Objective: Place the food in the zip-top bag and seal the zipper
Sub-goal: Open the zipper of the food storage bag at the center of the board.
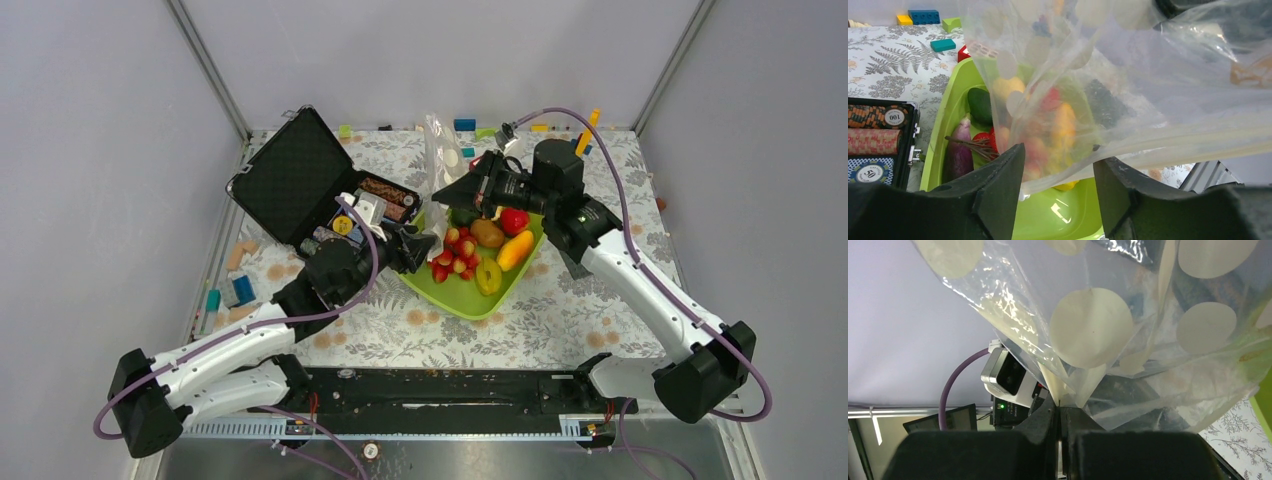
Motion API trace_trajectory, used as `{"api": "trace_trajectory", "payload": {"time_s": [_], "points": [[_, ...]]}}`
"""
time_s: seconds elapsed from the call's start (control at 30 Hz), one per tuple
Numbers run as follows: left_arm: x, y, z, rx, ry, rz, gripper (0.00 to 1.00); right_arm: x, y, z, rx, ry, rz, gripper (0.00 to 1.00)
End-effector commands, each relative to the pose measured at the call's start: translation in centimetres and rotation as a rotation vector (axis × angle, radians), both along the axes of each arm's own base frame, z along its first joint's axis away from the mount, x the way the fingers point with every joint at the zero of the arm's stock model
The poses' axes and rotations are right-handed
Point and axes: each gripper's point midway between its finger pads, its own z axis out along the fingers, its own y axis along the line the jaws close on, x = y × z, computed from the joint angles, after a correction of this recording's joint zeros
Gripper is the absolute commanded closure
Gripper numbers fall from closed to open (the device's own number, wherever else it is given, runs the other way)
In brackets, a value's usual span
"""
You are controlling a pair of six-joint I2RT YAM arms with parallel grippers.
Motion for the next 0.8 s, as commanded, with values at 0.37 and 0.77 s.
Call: {"api": "trace_trajectory", "payload": {"time_s": [0.37,0.77], "points": [[0.2,-1.1,4.6,-0.084,-0.085,-0.017,1.00,-0.7,1.1,-0.5,0.005,-0.040,0.071,0.90],[-3.5,2.8,1.8,-0.088,0.135,-0.001,1.00,-0.3,-2.3,-2.0,-0.247,-0.405,-0.019,0.01]]}}
